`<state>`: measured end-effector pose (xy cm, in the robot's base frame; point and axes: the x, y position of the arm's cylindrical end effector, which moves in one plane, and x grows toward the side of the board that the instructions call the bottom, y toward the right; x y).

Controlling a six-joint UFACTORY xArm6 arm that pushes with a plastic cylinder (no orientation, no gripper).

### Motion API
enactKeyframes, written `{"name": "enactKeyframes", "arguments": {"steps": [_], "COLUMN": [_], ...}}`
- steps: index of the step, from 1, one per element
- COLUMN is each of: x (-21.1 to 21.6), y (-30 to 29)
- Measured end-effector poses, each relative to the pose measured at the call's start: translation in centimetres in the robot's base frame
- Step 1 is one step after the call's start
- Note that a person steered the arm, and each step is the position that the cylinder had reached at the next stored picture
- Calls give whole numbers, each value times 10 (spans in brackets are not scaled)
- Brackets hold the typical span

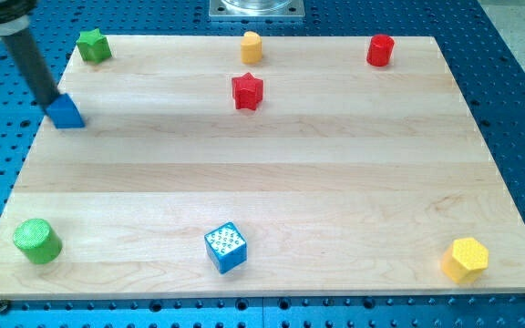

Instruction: Move the blue triangle to the bottom left of the red star

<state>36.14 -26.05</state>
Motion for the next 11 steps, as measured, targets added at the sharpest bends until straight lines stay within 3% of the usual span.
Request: {"name": "enactKeyframes", "arguments": {"steps": [1,2,3,4,5,6,7,8,9,10,11], "x": [31,24,52,53,59,96,104,91,97,71,51], "y": [86,36,-4,58,88,86,139,180,123,110,175]}}
